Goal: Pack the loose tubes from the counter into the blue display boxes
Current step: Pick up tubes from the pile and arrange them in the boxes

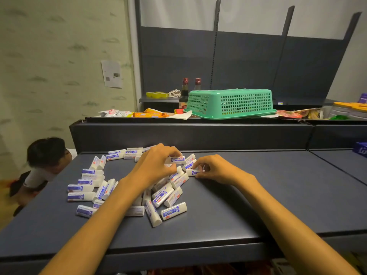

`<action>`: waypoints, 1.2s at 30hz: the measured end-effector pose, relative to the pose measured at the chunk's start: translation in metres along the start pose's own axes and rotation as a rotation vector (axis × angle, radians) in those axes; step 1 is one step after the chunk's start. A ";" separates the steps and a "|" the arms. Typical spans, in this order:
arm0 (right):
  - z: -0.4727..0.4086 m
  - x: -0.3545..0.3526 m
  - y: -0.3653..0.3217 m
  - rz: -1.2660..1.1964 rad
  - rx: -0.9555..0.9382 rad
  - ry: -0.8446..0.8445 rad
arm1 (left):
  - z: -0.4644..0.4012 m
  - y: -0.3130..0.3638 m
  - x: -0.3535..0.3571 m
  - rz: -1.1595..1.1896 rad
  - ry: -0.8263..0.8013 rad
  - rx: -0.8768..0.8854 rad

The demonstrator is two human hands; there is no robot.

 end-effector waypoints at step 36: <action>0.300 -0.151 0.140 -0.005 0.185 0.584 | -0.023 0.267 0.086 0.146 0.026 0.327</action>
Point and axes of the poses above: each hand's wrist, its own z-axis away from the middle knuckle, its own x-axis out of the palm, y = z × x, the point moved 10 cm from there along -z, towards the middle knuckle, and after that the axes turned 1 degree about y, right-handed, at the moved point
